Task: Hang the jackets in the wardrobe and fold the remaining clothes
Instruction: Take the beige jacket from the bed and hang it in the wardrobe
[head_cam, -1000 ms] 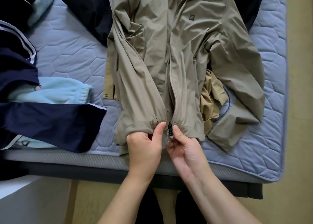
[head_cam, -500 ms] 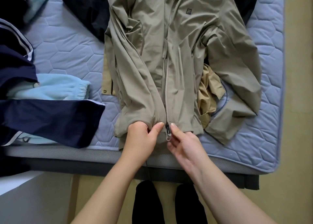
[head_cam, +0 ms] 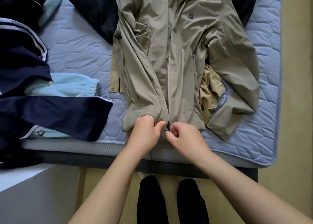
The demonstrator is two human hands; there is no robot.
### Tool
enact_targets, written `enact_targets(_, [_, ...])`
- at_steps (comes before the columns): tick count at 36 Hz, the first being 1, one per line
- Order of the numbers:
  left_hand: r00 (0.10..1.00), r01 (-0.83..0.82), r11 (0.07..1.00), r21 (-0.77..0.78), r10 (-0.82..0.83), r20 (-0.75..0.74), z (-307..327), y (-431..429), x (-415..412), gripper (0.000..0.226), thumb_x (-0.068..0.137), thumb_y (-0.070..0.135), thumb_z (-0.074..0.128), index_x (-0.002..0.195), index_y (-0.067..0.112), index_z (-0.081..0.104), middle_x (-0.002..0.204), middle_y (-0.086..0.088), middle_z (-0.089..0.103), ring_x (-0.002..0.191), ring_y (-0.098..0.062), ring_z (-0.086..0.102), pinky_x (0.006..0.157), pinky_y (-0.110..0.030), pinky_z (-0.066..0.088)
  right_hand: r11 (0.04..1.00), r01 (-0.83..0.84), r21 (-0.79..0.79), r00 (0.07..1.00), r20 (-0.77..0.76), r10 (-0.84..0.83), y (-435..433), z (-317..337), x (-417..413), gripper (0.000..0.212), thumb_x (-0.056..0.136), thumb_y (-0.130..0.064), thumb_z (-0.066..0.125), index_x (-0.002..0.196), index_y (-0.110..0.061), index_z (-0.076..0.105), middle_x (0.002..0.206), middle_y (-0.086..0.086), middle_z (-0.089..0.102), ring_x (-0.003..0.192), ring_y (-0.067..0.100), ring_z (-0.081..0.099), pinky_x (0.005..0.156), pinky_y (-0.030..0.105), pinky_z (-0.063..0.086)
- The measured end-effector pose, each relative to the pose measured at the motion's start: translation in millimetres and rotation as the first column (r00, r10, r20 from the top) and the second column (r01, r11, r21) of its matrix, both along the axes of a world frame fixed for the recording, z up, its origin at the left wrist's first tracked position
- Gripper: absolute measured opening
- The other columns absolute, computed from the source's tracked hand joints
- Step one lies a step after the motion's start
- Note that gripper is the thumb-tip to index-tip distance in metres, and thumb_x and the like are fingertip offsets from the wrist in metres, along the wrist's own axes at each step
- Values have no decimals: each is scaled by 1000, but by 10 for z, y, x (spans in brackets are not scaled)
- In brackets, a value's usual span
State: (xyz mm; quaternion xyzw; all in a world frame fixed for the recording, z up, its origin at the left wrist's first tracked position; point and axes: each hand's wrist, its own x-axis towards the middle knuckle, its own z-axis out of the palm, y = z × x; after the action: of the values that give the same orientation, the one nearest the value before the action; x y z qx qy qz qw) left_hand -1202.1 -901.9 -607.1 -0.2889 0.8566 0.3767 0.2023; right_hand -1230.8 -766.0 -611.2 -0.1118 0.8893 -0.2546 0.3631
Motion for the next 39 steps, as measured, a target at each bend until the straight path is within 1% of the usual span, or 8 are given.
enact_targets(6, [999,24,1000,3,-24,41,-62,-55,90,50,91,30,61,52,13,35,56,-6,45,63,-28,43,54,-26,21,901,-370,224,862,-279,424,-36,14,-7,22,98,-39,39,93,-20,50,94,5,66,85,33,64,59,34,31])
enact_targets(10, [992,67,998,4,-67,105,-92,-82,156,47,93,34,58,57,14,36,77,-18,59,72,-30,50,54,-25,22,741,-549,386,571,-475,670,-18,92,-148,28,57,-30,86,61,-19,60,51,-2,58,38,20,57,42,20,22])
enact_targets(12, [987,76,997,18,-78,137,-104,-111,147,44,94,34,56,60,13,38,77,-15,56,80,-34,55,58,-26,25,710,-574,407,534,-471,702,-42,124,-247,30,47,-24,87,53,-20,58,44,-3,54,33,19,53,43,18,19])
enact_targets(15, [988,85,996,29,-88,128,-111,-173,61,34,95,32,55,76,4,53,94,-23,62,95,-38,57,65,-27,29,666,-613,425,503,-440,744,-126,141,-344,18,64,-23,77,62,-19,59,54,-2,61,45,22,61,47,21,23])
enact_targets(20, [986,104,992,65,-111,123,-120,-274,-12,32,95,32,56,102,1,61,98,-16,63,96,-32,57,70,-24,32,657,-664,358,537,-383,752,-214,127,-410,8,89,-22,48,87,-20,54,87,1,68,81,29,66,58,28,29])
enact_targets(24, [988,-20,994,108,2,158,-126,-315,-23,43,92,45,55,68,9,49,67,-2,52,63,-16,50,51,-28,31,660,-666,348,524,-412,746,-205,62,-477,15,97,-30,40,88,-24,50,89,-1,68,81,28,67,56,29,29])
enact_targets(29, [978,-140,982,125,118,174,-192,-141,23,47,93,48,50,65,10,50,81,-20,62,81,-34,59,64,-30,37,701,-647,300,541,-467,699,-162,2,-425,32,98,-40,32,92,-22,58,86,-1,68,77,27,67,55,29,32])
enact_targets(39, [990,74,995,66,-82,117,-163,-147,17,49,97,38,49,87,-8,63,95,-29,64,93,-39,60,71,-32,37,803,-521,290,650,-474,594,-119,-103,-605,31,95,-36,38,84,-18,61,87,7,69,82,32,65,61,32,36])
